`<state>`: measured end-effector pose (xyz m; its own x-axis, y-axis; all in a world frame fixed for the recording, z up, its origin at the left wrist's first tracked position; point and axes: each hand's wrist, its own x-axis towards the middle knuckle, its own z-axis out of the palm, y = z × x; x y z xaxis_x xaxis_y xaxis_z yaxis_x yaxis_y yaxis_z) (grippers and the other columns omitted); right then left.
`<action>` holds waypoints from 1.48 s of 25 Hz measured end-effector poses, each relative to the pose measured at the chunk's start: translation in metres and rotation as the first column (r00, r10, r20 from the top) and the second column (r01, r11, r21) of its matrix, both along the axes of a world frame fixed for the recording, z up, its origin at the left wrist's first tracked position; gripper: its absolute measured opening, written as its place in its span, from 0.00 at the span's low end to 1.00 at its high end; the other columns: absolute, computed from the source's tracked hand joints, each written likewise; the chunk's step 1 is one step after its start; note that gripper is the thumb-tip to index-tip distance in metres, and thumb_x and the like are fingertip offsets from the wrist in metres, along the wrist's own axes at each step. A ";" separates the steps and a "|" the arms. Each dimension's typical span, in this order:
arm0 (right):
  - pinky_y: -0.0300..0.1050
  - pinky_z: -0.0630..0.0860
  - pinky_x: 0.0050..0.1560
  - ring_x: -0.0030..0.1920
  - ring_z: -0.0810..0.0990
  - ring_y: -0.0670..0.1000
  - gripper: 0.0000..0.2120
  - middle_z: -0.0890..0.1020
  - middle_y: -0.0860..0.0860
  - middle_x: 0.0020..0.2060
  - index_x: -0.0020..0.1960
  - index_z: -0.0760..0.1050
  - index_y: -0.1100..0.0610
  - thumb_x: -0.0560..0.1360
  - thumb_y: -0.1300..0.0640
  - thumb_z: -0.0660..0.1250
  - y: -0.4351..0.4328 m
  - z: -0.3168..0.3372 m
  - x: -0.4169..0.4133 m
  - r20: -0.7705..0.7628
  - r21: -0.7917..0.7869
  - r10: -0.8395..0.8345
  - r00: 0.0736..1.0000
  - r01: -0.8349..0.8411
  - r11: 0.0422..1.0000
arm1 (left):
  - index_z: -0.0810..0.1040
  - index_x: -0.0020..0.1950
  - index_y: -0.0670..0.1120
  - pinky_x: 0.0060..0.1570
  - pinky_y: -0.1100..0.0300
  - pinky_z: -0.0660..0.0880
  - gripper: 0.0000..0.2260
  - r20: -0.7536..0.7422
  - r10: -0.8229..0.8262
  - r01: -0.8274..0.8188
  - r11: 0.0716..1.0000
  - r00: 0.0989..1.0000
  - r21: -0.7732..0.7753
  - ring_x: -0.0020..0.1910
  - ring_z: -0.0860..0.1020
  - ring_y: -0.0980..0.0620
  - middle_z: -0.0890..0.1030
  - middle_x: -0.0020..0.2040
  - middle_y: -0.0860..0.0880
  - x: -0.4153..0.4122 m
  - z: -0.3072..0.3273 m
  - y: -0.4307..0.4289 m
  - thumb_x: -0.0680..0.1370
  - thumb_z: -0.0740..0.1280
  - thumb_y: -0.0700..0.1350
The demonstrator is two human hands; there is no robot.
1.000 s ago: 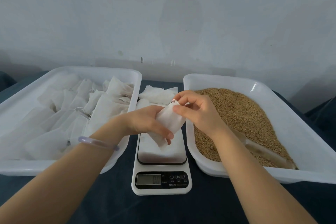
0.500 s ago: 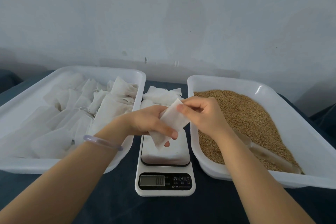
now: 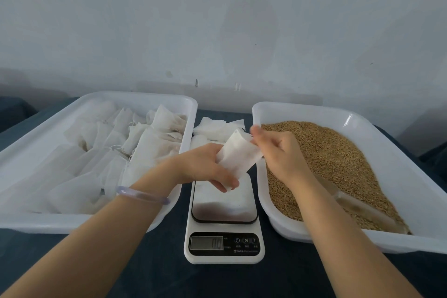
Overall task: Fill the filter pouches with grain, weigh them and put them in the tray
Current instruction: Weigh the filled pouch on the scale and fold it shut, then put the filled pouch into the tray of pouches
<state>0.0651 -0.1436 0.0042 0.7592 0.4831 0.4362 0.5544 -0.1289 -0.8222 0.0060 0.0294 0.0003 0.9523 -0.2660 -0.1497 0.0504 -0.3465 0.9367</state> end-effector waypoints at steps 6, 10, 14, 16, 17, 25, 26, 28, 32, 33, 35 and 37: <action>0.37 0.70 0.31 0.28 0.75 0.46 0.11 0.78 0.53 0.27 0.32 0.80 0.51 0.72 0.62 0.68 -0.002 0.006 -0.004 0.000 0.025 0.185 0.983 -0.185 0.982 | 0.74 0.61 0.44 0.50 0.61 0.75 0.24 -0.031 -0.224 0.225 0.974 0.974 0.013 0.50 0.79 0.51 0.81 0.48 0.47 -0.004 0.009 -0.001 0.65 0.71 0.39; 0.39 0.71 0.35 0.33 0.77 0.49 0.07 0.80 0.48 0.32 0.39 0.80 0.51 0.69 0.61 0.65 -0.004 0.006 -0.004 -0.005 -0.008 0.206 0.979 -0.206 0.979 | 0.78 0.49 0.44 0.45 0.63 0.76 0.13 0.002 -0.144 0.144 0.989 0.990 0.013 0.43 0.78 0.51 0.77 0.38 0.49 -0.005 0.007 -0.001 0.65 0.72 0.37; 0.34 0.77 0.42 0.41 0.81 0.42 0.07 0.84 0.41 0.39 0.46 0.82 0.47 0.73 0.59 0.70 -0.021 0.015 -0.002 -0.029 -0.097 0.079 0.996 -0.081 0.992 | 0.76 0.44 0.41 0.31 0.62 0.76 0.08 -0.007 -0.049 0.050 0.997 0.999 0.063 0.31 0.78 0.54 0.77 0.31 0.53 -0.003 0.004 -0.002 0.71 0.71 0.30; 0.31 0.76 0.45 0.44 0.80 0.37 0.08 0.83 0.36 0.43 0.47 0.80 0.41 0.73 0.55 0.69 -0.053 0.024 0.013 0.004 -0.219 -0.083 0.997 0.082 0.972 | 0.75 0.44 0.41 0.26 0.64 0.71 0.07 0.029 0.013 -0.015 0.998 0.999 0.057 0.27 0.75 0.55 0.76 0.30 0.53 -0.001 0.003 -0.002 0.72 0.70 0.31; 0.32 0.75 0.48 0.46 0.80 0.37 0.08 0.82 0.36 0.44 0.48 0.78 0.41 0.73 0.54 0.69 -0.073 0.026 0.021 0.024 -0.373 -0.148 0.989 0.146 0.916 | 0.75 0.44 0.41 0.25 0.64 0.69 0.07 0.037 0.045 -0.047 0.998 0.998 0.042 0.26 0.73 0.55 0.75 0.29 0.52 0.000 0.003 -0.002 0.72 0.70 0.32; 0.46 0.75 0.56 0.52 0.76 0.48 0.23 0.78 0.47 0.52 0.55 0.72 0.49 0.64 0.55 0.78 -0.148 -0.012 0.045 -0.073 -0.950 -0.441 0.895 0.073 0.305 | 0.75 0.46 0.41 0.25 0.63 0.70 0.07 0.059 0.109 -0.109 0.994 0.992 0.010 0.27 0.73 0.53 0.75 0.30 0.50 0.001 -0.001 0.000 0.72 0.71 0.34; 0.45 0.76 0.53 0.49 0.77 0.47 0.17 0.79 0.47 0.50 0.49 0.73 0.51 0.65 0.56 0.77 -0.149 -0.013 0.046 -0.048 -0.949 -0.442 0.896 0.098 0.301 | 0.75 0.46 0.41 0.26 0.63 0.70 0.07 0.059 0.106 -0.107 0.994 0.993 0.006 0.28 0.74 0.53 0.75 0.31 0.48 0.001 0.000 0.000 0.72 0.71 0.34; 0.40 0.76 0.44 0.44 0.77 0.44 0.09 0.80 0.47 0.45 0.45 0.76 0.53 0.68 0.57 0.74 -0.150 -0.013 0.048 -0.002 -0.930 -0.425 0.905 0.154 0.333 | 0.75 0.47 0.40 0.27 0.62 0.72 0.07 0.057 0.108 -0.108 0.994 0.992 -0.012 0.28 0.75 0.53 0.74 0.32 0.46 0.000 0.000 0.000 0.72 0.71 0.33; 0.32 0.65 0.32 0.39 0.74 0.40 0.11 0.75 0.45 0.44 0.48 0.69 0.51 0.72 0.53 0.71 -0.140 -0.005 0.055 0.233 -0.869 -0.371 0.899 0.364 0.336 | 0.75 0.47 0.41 0.30 0.61 0.74 0.07 0.049 0.109 -0.108 0.994 0.993 -0.025 0.30 0.77 0.52 0.75 0.36 0.45 0.000 0.002 0.000 0.72 0.71 0.33; 0.33 0.67 0.33 0.39 0.74 0.42 0.12 0.74 0.46 0.45 0.50 0.69 0.51 0.72 0.53 0.70 -0.136 -0.006 0.058 0.292 -0.855 -0.358 0.887 0.410 0.318 | 0.75 0.47 0.40 0.30 0.61 0.75 0.07 0.050 0.109 -0.108 0.994 0.993 -0.021 0.30 0.77 0.52 0.76 0.36 0.44 0.000 0.002 -0.001 0.72 0.71 0.33; 0.36 0.73 0.39 0.42 0.75 0.45 0.13 0.73 0.49 0.49 0.55 0.69 0.54 0.73 0.58 0.68 -0.127 -0.013 0.063 0.321 -0.846 -0.331 0.887 0.426 0.322 | 0.75 0.47 0.40 0.30 0.61 0.75 0.07 0.054 0.112 -0.111 0.994 0.992 -0.012 0.30 0.77 0.52 0.76 0.36 0.44 -0.001 0.002 -0.001 0.72 0.71 0.33; 0.37 0.73 0.41 0.44 0.74 0.45 0.14 0.72 0.49 0.50 0.57 0.70 0.55 0.73 0.64 0.66 -0.120 -0.021 0.065 0.272 -0.873 -0.287 0.919 0.361 0.328 | 0.75 0.47 0.40 0.30 0.61 0.75 0.07 0.058 0.111 -0.111 0.994 0.992 -0.006 0.31 0.78 0.51 0.76 0.36 0.45 -0.001 0.002 -0.002 0.73 0.71 0.33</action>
